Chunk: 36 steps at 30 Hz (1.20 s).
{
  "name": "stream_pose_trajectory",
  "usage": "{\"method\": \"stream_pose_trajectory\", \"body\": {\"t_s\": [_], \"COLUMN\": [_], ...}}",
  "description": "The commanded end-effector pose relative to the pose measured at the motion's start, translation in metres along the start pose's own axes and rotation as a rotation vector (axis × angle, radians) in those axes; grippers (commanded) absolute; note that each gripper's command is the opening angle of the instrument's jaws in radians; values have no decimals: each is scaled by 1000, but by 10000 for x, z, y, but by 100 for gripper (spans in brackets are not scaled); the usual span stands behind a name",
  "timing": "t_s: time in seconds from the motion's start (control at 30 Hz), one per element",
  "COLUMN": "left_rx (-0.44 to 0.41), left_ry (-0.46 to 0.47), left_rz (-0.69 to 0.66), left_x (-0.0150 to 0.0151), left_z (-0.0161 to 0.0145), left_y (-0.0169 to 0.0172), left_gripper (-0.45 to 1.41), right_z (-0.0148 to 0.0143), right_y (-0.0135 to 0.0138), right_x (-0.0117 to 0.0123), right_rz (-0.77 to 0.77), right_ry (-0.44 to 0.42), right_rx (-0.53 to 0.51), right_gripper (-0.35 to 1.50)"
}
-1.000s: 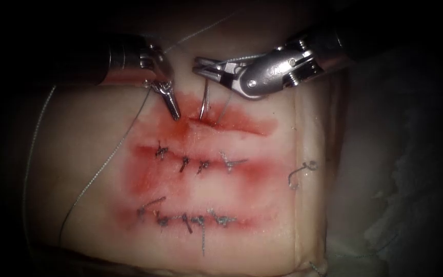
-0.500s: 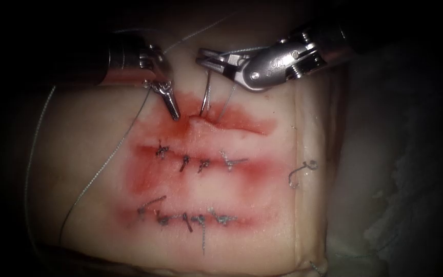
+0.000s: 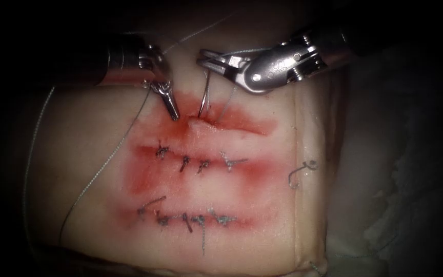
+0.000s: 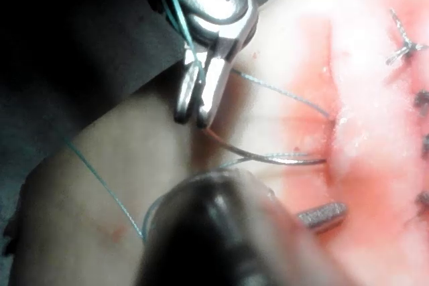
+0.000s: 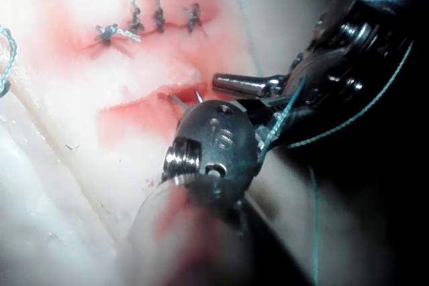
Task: Wound Closure
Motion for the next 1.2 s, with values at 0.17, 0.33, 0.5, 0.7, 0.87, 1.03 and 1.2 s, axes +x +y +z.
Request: {"method": "stream_pose_trajectory", "body": {"t_s": [0.17, 0.33, 0.5, 0.7, 0.87, 1.03, 1.2], "left_rx": [-2, -2, -2, -1, -1, -1, -1], "left_ry": [-1, -1, 0, 0, 1, 1, 1], "left_rz": [4, 4, 5, 0, 0, -5, -11], "left_x": [-7, -6, -6, -5, -4, -3, -3], "left_z": [-3, -3, -3, -3, -3, -3, -3], "left_y": [5, 5, 5, 4, 4, 4, 4], "left_gripper": [-45, -45, -45, -45, -45, -45, -45], "right_z": [9, 9, 8, 6, 6, 5, 4], "right_y": [2, 1, 0, 1, 2, 3, 4], "right_x": [0, 0, 0, 1, 1, 1, 2], "right_rz": [21, 33, 45, 92, 138, 169, 178], "right_ry": [-12, -10, -10, -11, -7, 5, 7], "right_rx": [9, 11, 18, 18, 25, 55, 60], "right_gripper": [-35, -35, -35, -35, -35, -35, -35]}}
